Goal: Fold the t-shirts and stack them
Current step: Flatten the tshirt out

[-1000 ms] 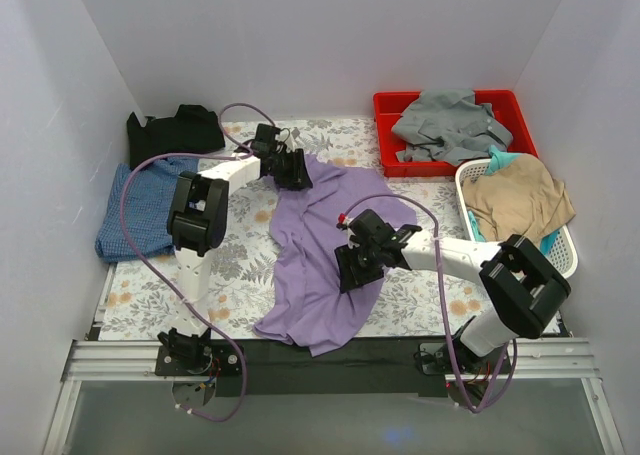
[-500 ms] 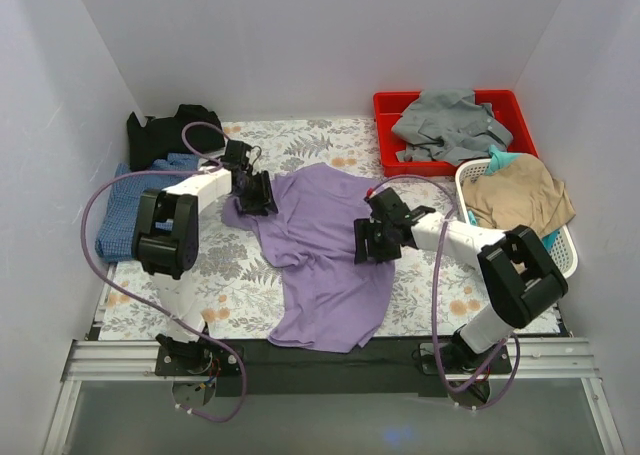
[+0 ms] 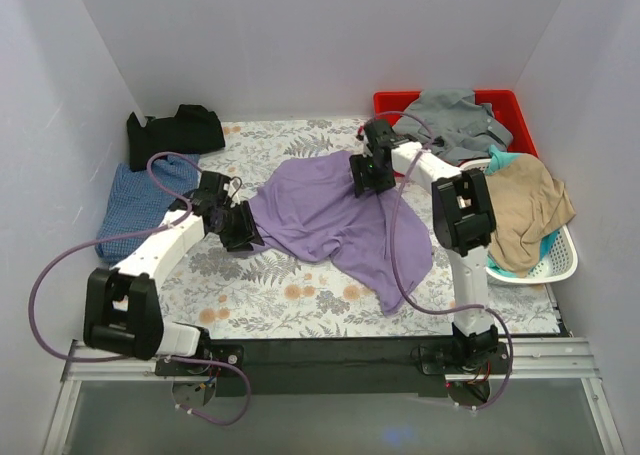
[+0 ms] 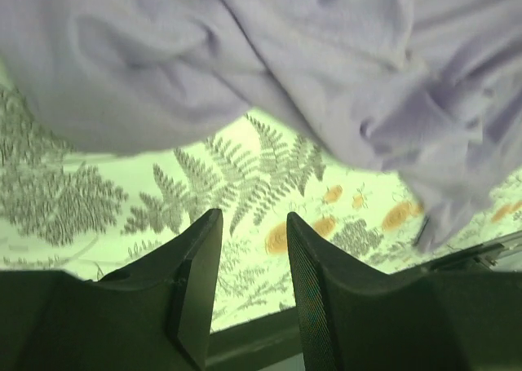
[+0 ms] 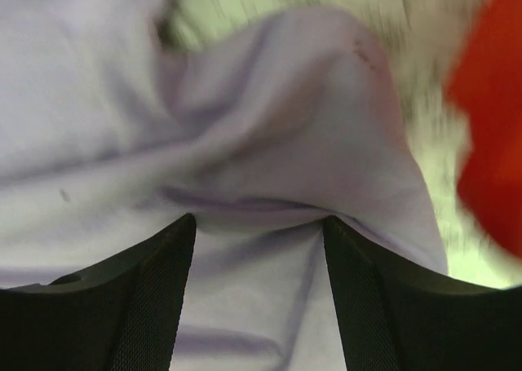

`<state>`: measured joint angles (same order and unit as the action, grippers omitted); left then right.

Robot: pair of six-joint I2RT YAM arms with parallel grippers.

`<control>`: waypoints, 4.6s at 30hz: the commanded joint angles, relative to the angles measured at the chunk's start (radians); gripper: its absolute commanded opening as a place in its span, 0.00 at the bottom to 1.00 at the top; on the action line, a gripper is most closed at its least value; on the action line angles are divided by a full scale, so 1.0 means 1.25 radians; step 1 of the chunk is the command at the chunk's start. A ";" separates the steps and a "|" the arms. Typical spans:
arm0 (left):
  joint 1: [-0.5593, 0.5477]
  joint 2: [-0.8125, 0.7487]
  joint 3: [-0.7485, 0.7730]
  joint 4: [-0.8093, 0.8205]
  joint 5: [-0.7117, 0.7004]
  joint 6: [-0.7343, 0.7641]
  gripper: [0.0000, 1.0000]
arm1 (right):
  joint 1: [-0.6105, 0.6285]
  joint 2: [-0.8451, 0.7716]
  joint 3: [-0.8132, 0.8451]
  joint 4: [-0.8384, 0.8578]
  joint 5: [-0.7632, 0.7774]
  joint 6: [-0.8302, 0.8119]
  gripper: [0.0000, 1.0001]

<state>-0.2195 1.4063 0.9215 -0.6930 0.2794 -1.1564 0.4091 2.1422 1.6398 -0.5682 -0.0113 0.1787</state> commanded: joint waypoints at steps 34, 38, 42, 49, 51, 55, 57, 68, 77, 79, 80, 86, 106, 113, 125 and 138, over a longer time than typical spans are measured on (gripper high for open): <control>-0.013 0.745 0.735 0.226 0.329 0.081 0.33 | 0.091 -0.541 -0.672 0.147 0.059 0.147 0.75; -0.013 0.761 0.690 0.167 0.188 0.109 0.32 | 0.090 -0.543 -0.690 0.123 0.079 0.160 0.75; 0.004 0.751 0.646 0.147 0.082 0.105 0.31 | 0.090 -0.555 -0.712 0.091 0.099 0.166 0.75; 0.118 0.689 0.553 0.148 0.022 0.067 0.32 | 0.085 -0.577 -0.769 0.072 0.146 0.213 0.78; 0.140 0.652 0.518 0.162 0.010 0.062 0.32 | 0.079 -0.575 -0.776 0.073 0.154 0.220 0.79; 0.173 0.608 0.504 0.142 -0.006 0.073 0.32 | 0.045 -0.561 -0.773 0.077 0.168 0.207 0.79; 0.204 0.580 0.495 0.118 -0.026 0.087 0.32 | 0.027 -0.553 -0.761 0.081 0.170 0.195 0.79; 0.225 0.496 0.512 0.109 0.052 0.120 0.34 | -0.006 -0.376 -0.496 0.075 0.270 -0.013 0.78; 0.160 0.235 0.392 0.192 0.147 0.086 0.40 | -0.003 -0.507 -0.431 0.137 -0.014 -0.012 0.78; 0.123 0.159 0.317 0.194 0.137 0.077 0.40 | 0.005 -0.499 -0.423 0.142 -0.065 0.009 0.78; 0.111 0.139 0.285 0.186 0.128 0.072 0.40 | 0.011 -0.498 -0.417 0.142 -0.080 0.013 0.78; 0.060 -0.038 0.034 0.156 0.015 0.029 0.34 | 0.085 -0.491 -0.451 0.148 -0.061 0.029 0.78; 0.059 0.014 -0.067 0.077 -0.137 0.027 0.29 | 0.100 -0.417 -0.546 0.181 -0.017 0.034 0.78; 0.046 0.144 -0.011 -0.009 -0.094 0.057 0.24 | 0.100 -0.394 -0.552 0.143 -0.030 0.039 0.78; 0.035 0.149 0.136 -0.300 -0.184 0.039 0.20 | 0.100 -0.458 -0.658 0.046 -0.108 0.083 0.78; 0.031 0.145 0.215 -0.335 -0.089 0.022 0.14 | 0.103 -0.618 -0.614 0.006 -0.028 0.103 0.79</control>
<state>-0.1764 1.6310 1.1553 -1.1763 0.0864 -1.1152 0.5335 1.4364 0.7914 -0.5240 -0.0792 0.3206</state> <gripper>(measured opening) 0.148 0.787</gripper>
